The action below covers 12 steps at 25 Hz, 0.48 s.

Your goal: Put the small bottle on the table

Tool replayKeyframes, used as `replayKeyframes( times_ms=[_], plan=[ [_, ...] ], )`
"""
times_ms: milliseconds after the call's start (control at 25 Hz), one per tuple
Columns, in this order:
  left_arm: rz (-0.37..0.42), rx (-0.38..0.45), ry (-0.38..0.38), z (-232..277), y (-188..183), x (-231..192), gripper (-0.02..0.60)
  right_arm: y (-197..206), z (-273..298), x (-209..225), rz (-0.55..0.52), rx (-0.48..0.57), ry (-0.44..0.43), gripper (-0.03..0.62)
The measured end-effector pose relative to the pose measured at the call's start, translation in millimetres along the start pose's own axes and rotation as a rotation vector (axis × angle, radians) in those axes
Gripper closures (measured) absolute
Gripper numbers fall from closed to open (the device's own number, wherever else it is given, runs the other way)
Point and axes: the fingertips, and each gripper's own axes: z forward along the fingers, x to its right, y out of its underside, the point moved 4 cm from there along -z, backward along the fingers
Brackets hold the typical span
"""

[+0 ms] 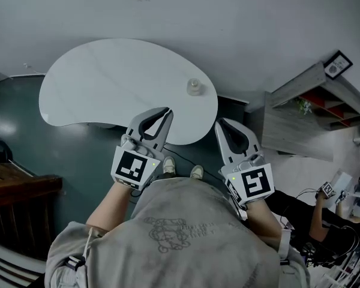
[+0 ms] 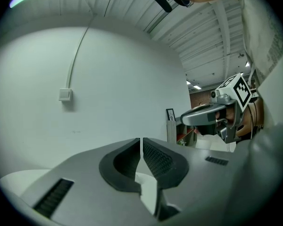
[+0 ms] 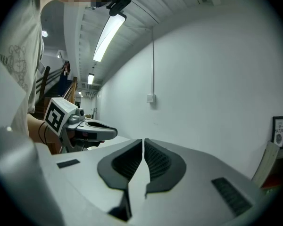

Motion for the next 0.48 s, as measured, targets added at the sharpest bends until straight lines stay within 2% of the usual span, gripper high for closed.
replayKeyframes(
  times_ms=[480],
  plan=[
    [-0.007,0.047,0.019,-18,-9,-3,0.552,-7,5,-12,0.012,0.018,-0.001,0.559]
  ],
)
